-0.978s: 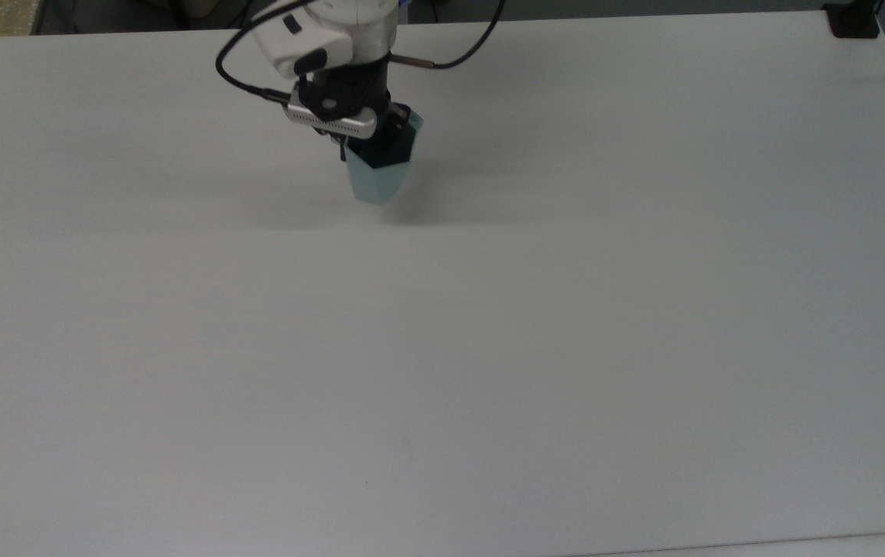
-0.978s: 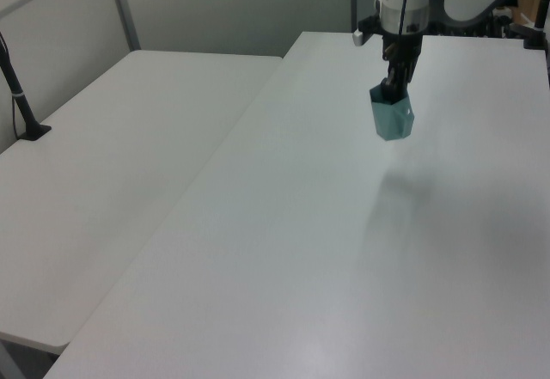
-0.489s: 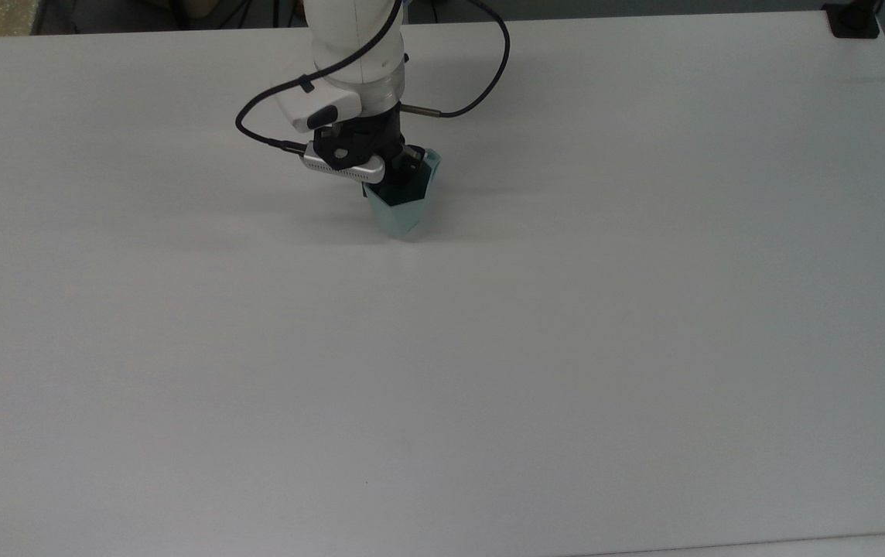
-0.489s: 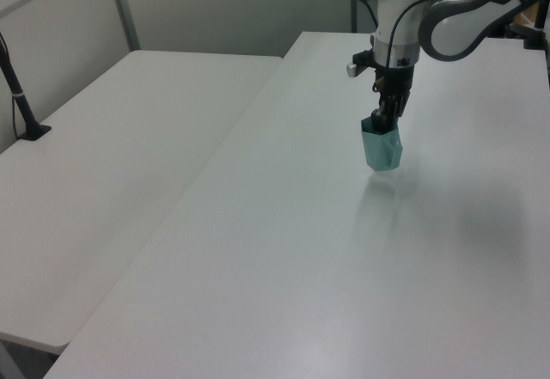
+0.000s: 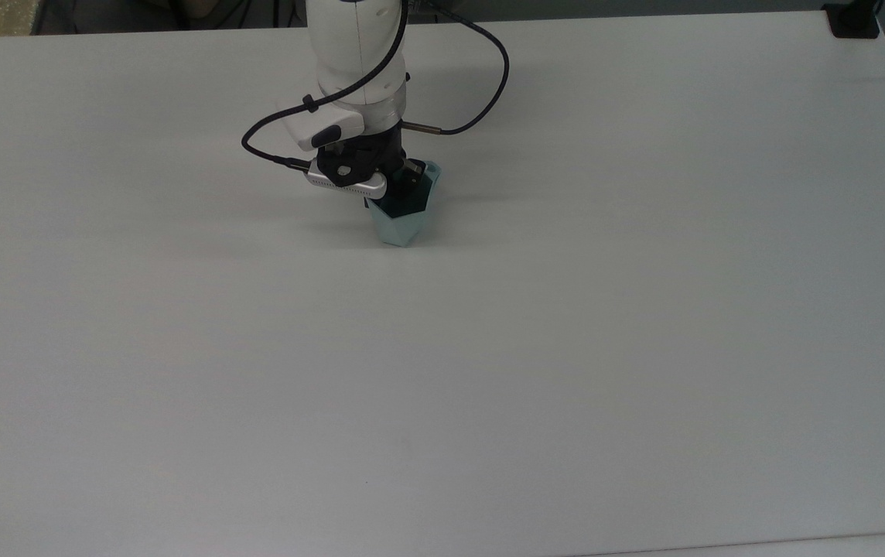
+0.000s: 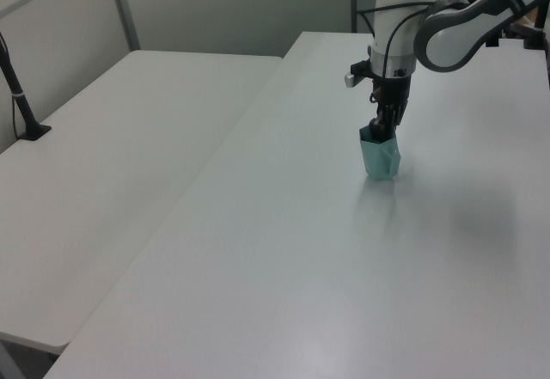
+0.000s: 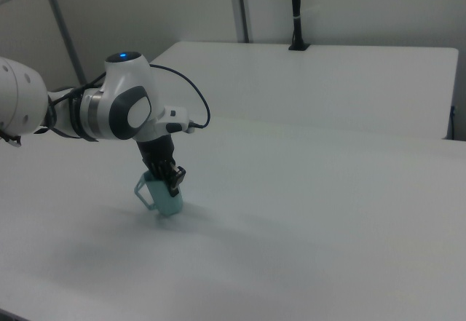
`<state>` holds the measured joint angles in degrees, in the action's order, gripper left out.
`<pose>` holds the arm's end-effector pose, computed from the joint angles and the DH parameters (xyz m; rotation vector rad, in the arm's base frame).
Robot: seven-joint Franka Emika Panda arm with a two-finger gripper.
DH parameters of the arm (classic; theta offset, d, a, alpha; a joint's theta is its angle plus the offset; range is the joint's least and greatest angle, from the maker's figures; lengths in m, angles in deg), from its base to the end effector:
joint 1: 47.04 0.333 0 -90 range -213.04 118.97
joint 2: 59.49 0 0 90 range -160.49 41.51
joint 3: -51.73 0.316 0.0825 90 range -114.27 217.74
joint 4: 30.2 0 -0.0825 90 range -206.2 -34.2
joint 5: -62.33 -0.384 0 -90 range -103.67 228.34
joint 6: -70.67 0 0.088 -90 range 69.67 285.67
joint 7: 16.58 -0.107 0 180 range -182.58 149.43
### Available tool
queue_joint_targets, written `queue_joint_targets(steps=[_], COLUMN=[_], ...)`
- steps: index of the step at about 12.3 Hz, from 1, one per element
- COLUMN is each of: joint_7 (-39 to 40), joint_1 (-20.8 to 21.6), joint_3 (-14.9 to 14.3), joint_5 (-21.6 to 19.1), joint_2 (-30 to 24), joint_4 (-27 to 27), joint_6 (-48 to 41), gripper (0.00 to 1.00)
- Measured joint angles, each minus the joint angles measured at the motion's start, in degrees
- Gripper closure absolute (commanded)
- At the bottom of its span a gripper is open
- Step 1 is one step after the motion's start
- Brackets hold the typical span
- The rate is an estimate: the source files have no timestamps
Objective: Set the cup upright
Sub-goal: 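Lower the cup onto the table standing on its base, then open the gripper and raise it away from the cup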
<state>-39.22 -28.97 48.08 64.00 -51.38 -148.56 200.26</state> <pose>0.5596 0.1438 0.3704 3.1211 -0.1947 0.0969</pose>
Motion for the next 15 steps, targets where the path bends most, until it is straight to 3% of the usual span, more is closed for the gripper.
queue_joint_targets(steps=[1, 3, 4, 5, 9, 15], joint_7=[0.00, 0.00, 0.00, 0.00, 0.11, 3.46], joint_1=[-0.04, -0.22, -0.31, -0.35, -0.43, -3.22], joint_3=[-0.02, -0.04, -0.04, -0.04, -0.04, -0.31], joint_5=[0.00, -0.01, -0.01, -0.01, -0.01, -0.01], joint_2=[0.05, 0.08, 0.08, 0.07, -0.79, -9.54], joint_4=[0.00, 0.00, 0.00, 0.02, 1.01, 5.65], joint_6=[0.00, 0.00, 0.00, 0.00, -2.73, -13.26], gripper=[0.47, 0.41, 0.27, 0.00, 0.00, 0.00])
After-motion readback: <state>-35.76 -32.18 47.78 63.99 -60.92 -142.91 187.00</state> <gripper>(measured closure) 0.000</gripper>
